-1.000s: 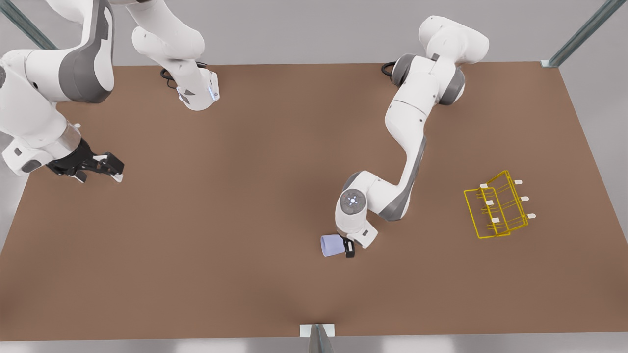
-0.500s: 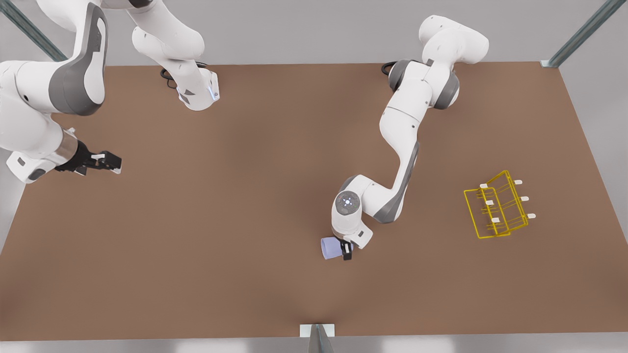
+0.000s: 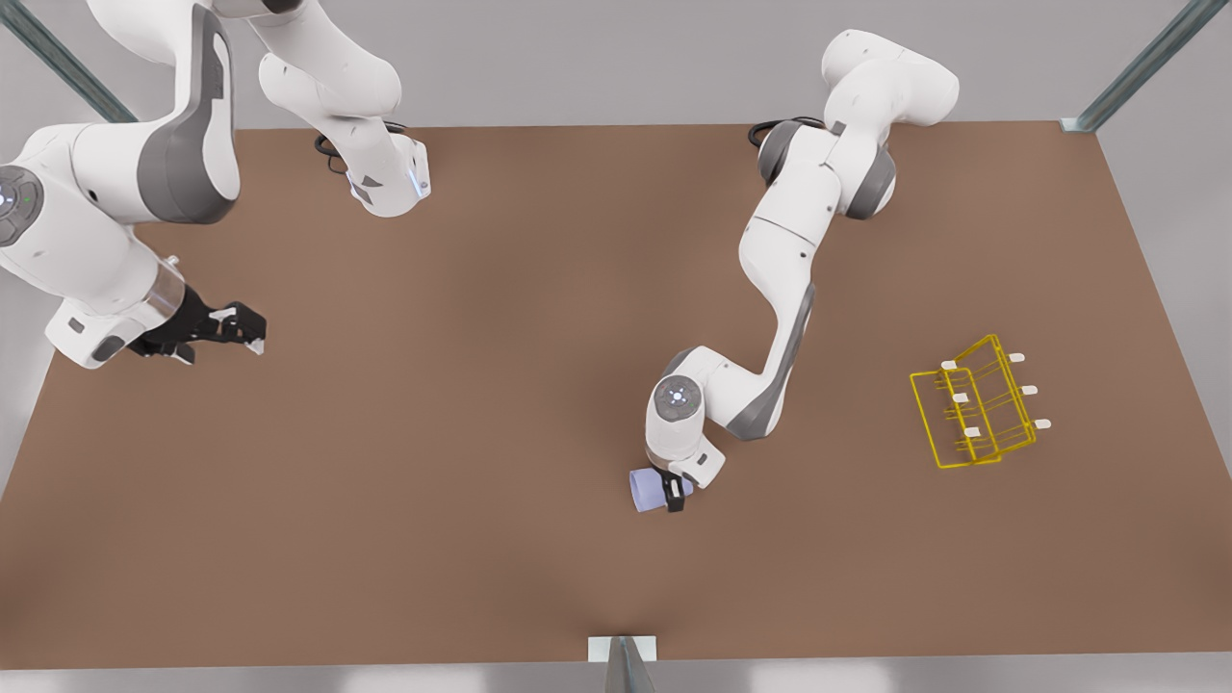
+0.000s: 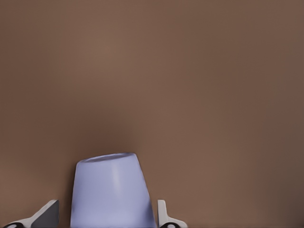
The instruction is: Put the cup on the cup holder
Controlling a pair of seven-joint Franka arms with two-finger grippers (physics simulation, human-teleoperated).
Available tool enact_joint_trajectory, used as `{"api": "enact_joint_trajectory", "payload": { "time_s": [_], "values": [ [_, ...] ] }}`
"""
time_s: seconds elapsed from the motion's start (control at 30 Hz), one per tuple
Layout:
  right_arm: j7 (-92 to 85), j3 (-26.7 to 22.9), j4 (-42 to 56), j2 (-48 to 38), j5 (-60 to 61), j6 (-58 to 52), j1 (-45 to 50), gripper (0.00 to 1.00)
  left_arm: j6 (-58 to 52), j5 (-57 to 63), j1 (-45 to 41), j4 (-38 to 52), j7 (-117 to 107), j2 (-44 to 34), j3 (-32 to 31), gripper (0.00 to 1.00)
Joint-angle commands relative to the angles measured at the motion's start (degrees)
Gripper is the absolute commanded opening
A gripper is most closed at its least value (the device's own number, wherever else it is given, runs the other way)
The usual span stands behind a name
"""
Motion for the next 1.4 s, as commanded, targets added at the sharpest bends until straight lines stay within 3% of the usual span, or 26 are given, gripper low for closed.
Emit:
{"api": "enact_joint_trajectory", "payload": {
  "time_s": [0.0, 0.37, 0.4, 0.43, 0.53, 0.7, 0.8, 0.87, 1.1, 1.23, 1.37],
  "values": [
    [-1.8, 0.0, 0.0, 0.0, 0.2, 1.7, -0.4, 1.0, 1.8, -0.1, -0.1, 0.0, -0.9, 0.1, 0.0, 1.0],
    [-1.8, 0.0, -0.1, 0.7, 0.2, 2.4, -0.3, 1.0, 2.7, -0.1, -0.9, -0.1, 1.8, 1.3, -0.3, 0.99],
    [-1.8, 0.0, -0.1, 0.7, 0.2, 2.4, -0.4, 1.0, 2.6, -0.2, -0.9, -0.1, 2.7, 1.3, -0.4, 0.82],
    [-1.8, 0.0, 0.0, 0.7, 0.2, 2.4, -0.5, 1.0, 2.6, -0.2, -0.8, -0.1, 3.6, 1.2, -0.6, 0.72],
    [-1.8, 0.0, 0.1, 0.7, 0.2, 2.5, -0.2, 1.0, 1.6, -0.6, -0.6, -0.1, 5.3, -0.3, -1.2, 0.77],
    [-1.8, 0.0, 0.1, 0.5, 0.2, 2.5, 0.0, 1.0, -10.0, -0.7, 4.7, -0.3, 10.2, -8.9, -6.8, 0.78],
    [-1.8, 0.0, 0.1, 0.5, 0.1, 3.1, 0.0, 1.0, -17.3, 0.0, 7.1, -0.2, 12.9, -11.4, -5.7, 0.78],
    [-1.8, 0.0, -0.1, 0.5, 0.2, 3.4, -0.2, 1.0, -21.9, 0.2, 6.8, -0.6, 13.0, -12.3, 0.2, 0.78],
    [-1.7, 0.1, 0.2, 0.3, -0.2, 3.5, 0.0, 1.0, -45.6, 25.9, 6.5, -0.9, 19.3, -13.5, 1.2, 0.78],
    [-1.7, 0.0, -0.2, 0.5, 0.0, 4.3, 0.0, 1.0, -50.5, 39.4, 5.9, -1.2, 19.3, -13.5, 1.1, 0.78],
    [-1.7, 0.1, -0.2, 0.4, 0.0, 3.5, -0.2, 1.0, -54.8, 55.9, 6.9, -11.0, 15.3, -12.8, 1.4, 0.78]
  ]
}}
